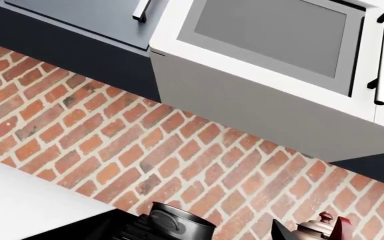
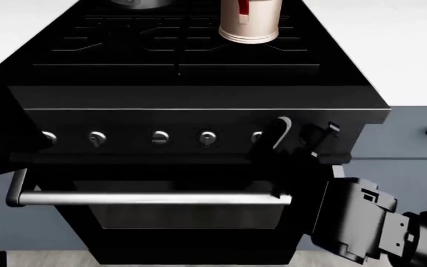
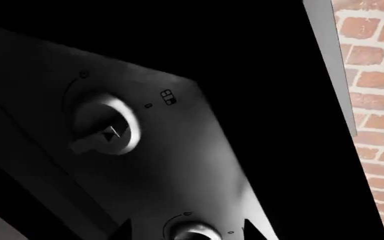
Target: Pick the kettle from the counter and place it on a stove burner. Then turn the burner on.
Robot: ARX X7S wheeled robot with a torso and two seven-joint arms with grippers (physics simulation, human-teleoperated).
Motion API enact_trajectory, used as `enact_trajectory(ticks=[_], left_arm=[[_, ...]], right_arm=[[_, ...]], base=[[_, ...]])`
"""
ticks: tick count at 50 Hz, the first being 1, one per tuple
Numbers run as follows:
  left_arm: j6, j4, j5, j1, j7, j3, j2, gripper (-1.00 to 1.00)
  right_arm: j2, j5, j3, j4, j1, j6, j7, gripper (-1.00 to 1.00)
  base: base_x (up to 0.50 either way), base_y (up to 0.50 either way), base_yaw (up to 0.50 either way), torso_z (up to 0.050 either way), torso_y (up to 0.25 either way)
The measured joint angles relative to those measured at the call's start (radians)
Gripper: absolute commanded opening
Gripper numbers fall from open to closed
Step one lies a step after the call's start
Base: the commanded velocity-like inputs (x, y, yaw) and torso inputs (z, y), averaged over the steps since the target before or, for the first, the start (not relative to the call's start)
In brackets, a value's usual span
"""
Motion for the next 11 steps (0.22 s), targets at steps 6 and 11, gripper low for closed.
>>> enact_trajectory(ticks=[6, 11], left_arm=[[0.001, 0.001, 0.0, 0.001, -0.001, 0.0, -0.001, 1.0], [0.003, 0.003, -0.001, 0.002, -0.002, 0.0, -0.003, 1.0]], right_arm=[[0.017, 0.034, 0.023, -0.063, -0.01, 0.018, 0.028, 1.0], [0.034, 0.068, 0.048, -0.13, -0.021, 0.045, 0.067, 1.0]], base=[[0.0, 0.0, 0.0, 0.0, 0.0], [0.0, 0.0, 0.0, 0.0, 0.002]])
